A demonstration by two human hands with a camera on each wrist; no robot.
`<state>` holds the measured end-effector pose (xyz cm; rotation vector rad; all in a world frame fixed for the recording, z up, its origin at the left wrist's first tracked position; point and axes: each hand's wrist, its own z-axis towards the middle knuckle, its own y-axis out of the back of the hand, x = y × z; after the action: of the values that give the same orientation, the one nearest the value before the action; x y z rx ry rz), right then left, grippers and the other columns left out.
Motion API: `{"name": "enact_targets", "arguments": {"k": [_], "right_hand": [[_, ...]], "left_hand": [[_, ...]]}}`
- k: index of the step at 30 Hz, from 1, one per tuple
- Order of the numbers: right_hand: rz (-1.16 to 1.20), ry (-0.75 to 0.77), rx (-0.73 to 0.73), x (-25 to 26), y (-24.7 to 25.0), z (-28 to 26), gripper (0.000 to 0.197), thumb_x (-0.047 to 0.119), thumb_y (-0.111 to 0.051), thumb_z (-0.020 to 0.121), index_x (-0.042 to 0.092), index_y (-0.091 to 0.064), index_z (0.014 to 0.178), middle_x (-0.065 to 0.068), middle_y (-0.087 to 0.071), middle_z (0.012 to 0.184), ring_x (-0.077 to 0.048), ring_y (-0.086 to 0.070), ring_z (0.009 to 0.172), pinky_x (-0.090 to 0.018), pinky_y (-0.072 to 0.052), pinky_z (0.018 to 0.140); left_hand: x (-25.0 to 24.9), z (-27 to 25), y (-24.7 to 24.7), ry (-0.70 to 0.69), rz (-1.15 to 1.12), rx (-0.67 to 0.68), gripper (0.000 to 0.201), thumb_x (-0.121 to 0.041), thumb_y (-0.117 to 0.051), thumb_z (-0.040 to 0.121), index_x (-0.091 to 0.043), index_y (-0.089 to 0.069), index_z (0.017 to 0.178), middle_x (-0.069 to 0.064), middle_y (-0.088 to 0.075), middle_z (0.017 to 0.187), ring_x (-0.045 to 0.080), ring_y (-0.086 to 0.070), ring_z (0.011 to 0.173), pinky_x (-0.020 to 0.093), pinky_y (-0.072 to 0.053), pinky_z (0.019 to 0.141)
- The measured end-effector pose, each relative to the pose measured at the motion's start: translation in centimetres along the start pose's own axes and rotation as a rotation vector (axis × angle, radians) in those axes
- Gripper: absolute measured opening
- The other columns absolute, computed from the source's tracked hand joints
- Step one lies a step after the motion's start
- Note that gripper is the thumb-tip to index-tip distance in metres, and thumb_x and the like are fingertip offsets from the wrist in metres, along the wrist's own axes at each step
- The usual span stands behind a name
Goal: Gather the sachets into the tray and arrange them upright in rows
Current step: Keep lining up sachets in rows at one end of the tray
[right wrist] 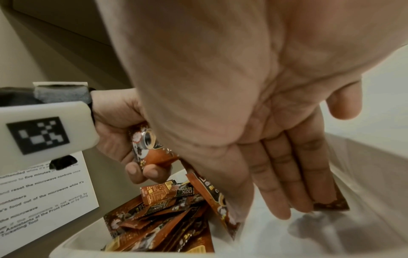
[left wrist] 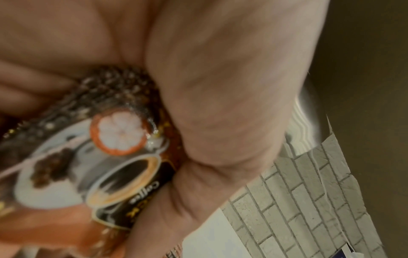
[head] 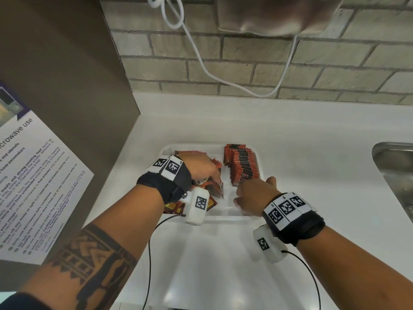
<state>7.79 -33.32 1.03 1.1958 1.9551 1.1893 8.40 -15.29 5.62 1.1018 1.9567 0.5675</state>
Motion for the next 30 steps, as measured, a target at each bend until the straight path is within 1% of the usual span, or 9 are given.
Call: {"name": "enact_targets", "arguments": {"k": [2, 6, 10, 14, 18, 21, 24, 26, 30], "right_hand": [[-0.003, 0.001, 0.001, 0.0, 0.0, -0.1, 0.028, 0.042, -0.043, 0.097, 0.021, -0.051, 0.081, 0.005, -0.057, 0.083, -0.018, -0.056, 0.091, -0.046, -0.024, 0.099], [0.034, -0.004, -0.01, -0.1, 0.1, 0.0, 0.024, 0.041, -0.044, 0.097, 0.022, -0.054, 0.085, 0.005, -0.06, 0.088, -0.018, -0.057, 0.094, -0.045, -0.024, 0.098], [0.045, -0.015, -0.061, -0.4, 0.5, 0.1, 0.023, 0.039, -0.045, 0.097, 0.023, -0.061, 0.094, 0.006, -0.062, 0.093, -0.017, -0.056, 0.096, -0.044, -0.024, 0.096], [0.05, -0.016, -0.054, -0.4, 0.6, 0.1, 0.026, 0.04, -0.045, 0.098, 0.024, -0.065, 0.101, 0.007, -0.064, 0.098, -0.017, -0.056, 0.099, -0.044, -0.023, 0.097], [0.038, -0.012, -0.034, -0.1, 0.7, -0.1, 0.024, 0.041, -0.044, 0.098, 0.023, -0.06, 0.095, 0.006, -0.064, 0.098, -0.018, -0.056, 0.101, -0.044, -0.024, 0.097], [0.051, -0.004, -0.02, 0.1, 0.6, -0.1, 0.026, 0.042, -0.044, 0.099, 0.024, -0.062, 0.106, 0.006, -0.065, 0.106, -0.018, -0.057, 0.107, -0.045, -0.023, 0.1], [0.058, 0.0, -0.025, 0.2, 0.7, -0.2, 0.032, 0.042, -0.045, 0.099, 0.025, -0.063, 0.12, 0.006, -0.065, 0.117, -0.018, -0.056, 0.114, -0.044, -0.023, 0.101], [0.075, 0.013, -0.054, 0.2, 1.0, -0.4, 0.031, 0.041, -0.048, 0.098, 0.026, -0.064, 0.12, 0.008, -0.065, 0.118, -0.017, -0.056, 0.115, -0.043, -0.024, 0.1], [0.331, 0.077, -0.206, 0.1, 1.9, -0.2, 0.034, 0.037, -0.061, 0.095, 0.027, -0.059, 0.127, 0.008, -0.065, 0.119, -0.016, -0.058, 0.113, -0.033, -0.037, 0.097]], "left_hand": [[0.0, 0.0, 0.0, -0.008, -0.013, 0.001, 0.033, -0.035, -0.072, 0.085, -0.003, -0.07, 0.09, 0.003, -0.056, 0.077, 0.021, -0.052, 0.075, 0.027, -0.039, 0.067], [0.0, 0.1, -0.1, 0.008, -0.006, -0.004, 0.029, -0.036, -0.073, 0.084, -0.017, -0.058, 0.067, 0.002, -0.056, 0.077, 0.021, -0.053, 0.075, 0.028, -0.039, 0.069], [-0.2, 0.1, -0.1, 0.017, -0.002, 0.002, 0.035, -0.035, -0.072, 0.085, -0.018, -0.054, 0.06, 0.001, -0.053, 0.068, 0.019, -0.048, 0.068, 0.027, -0.036, 0.064], [-0.2, 0.0, -0.1, 0.018, 0.01, 0.002, 0.034, -0.038, -0.072, 0.084, -0.019, -0.055, 0.062, -0.001, -0.053, 0.069, 0.018, -0.05, 0.068, 0.027, -0.037, 0.064], [0.0, -0.1, -0.1, 0.019, -0.015, 0.006, 0.034, -0.037, -0.072, 0.084, -0.014, -0.058, 0.063, -0.001, -0.052, 0.066, 0.018, -0.048, 0.064, 0.027, -0.036, 0.062], [0.1, -0.3, -0.1, -0.003, -0.066, 0.013, 0.038, -0.033, -0.072, 0.085, 0.005, -0.067, 0.09, 0.001, -0.052, 0.067, 0.02, -0.049, 0.067, 0.027, -0.038, 0.065], [0.1, -0.5, 0.2, -0.002, -0.081, 0.021, 0.032, -0.031, -0.073, 0.085, 0.0, -0.067, 0.079, 0.003, -0.055, 0.071, 0.02, -0.049, 0.068, 0.027, -0.037, 0.064], [0.2, -0.6, 0.6, -0.001, -0.106, 0.026, 0.035, -0.03, -0.073, 0.085, 0.004, -0.065, 0.082, 0.002, -0.052, 0.068, 0.02, -0.047, 0.067, 0.026, -0.036, 0.061], [0.7, -1.3, 2.3, -0.015, -0.155, 0.041, 0.032, -0.036, -0.077, 0.075, -0.005, -0.071, 0.078, 0.007, -0.061, 0.081, 0.024, -0.053, 0.08, 0.032, -0.041, 0.073]]}}
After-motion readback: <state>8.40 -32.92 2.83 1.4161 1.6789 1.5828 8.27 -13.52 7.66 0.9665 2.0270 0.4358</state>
